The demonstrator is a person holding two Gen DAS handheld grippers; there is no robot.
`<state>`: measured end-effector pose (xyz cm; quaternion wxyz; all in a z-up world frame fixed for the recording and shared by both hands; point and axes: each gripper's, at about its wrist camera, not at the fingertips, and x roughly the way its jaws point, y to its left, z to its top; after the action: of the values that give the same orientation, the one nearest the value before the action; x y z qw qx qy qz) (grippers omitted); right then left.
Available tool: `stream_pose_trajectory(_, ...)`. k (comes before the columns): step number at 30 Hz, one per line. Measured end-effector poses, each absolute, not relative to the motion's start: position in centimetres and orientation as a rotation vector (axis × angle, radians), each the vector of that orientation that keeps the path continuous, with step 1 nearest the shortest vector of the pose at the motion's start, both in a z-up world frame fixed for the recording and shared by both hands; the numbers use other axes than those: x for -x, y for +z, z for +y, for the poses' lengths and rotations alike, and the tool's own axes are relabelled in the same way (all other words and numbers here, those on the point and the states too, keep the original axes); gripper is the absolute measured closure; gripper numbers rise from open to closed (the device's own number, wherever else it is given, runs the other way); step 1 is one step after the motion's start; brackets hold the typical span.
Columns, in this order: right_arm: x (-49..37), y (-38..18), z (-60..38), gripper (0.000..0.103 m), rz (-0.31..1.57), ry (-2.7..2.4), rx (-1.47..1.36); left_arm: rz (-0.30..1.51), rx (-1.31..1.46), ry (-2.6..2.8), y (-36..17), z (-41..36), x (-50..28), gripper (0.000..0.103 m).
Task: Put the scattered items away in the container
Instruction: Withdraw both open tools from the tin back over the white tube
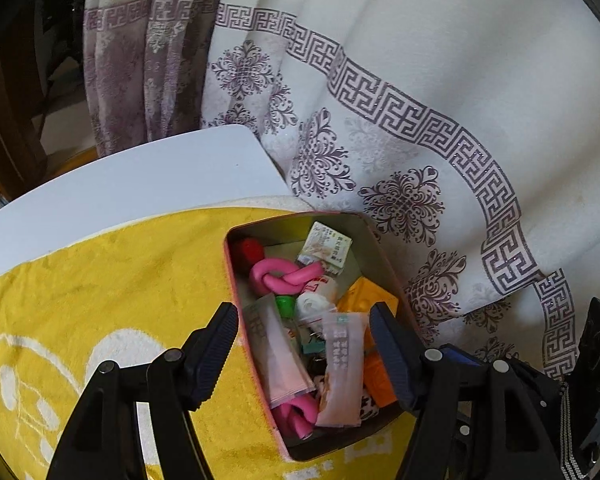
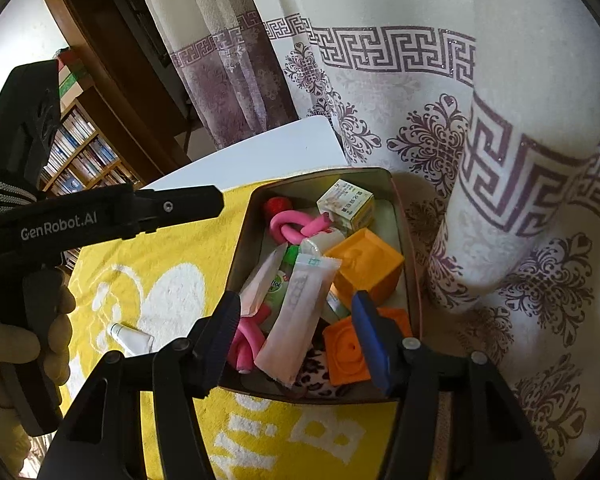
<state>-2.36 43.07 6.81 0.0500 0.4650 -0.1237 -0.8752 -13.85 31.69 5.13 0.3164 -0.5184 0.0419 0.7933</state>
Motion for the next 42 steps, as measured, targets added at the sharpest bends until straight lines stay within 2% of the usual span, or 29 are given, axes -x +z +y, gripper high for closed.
stream_pose_trajectory(14, 1.1, 7.1, 40.1, 0.041, -0.350, -2.627, -1.408, 0.033, 1.431, 2.167, 5.0, 25.5, 12.5, 0.033)
stream_pose_trajectory(29, 0.4, 6.8, 33.4, 0.041, -0.295, -2.530, -1.399, -0.077, 1.540, 2.317, 4.6, 12.8, 10.7, 0.033)
stream_pose_trajectory(42, -0.8, 6.1, 27.0, 0.041, -0.240, -2.462, -1.423, -0.125, 1.606, 2.335, 3.7, 5.3, 8.7, 0.033)
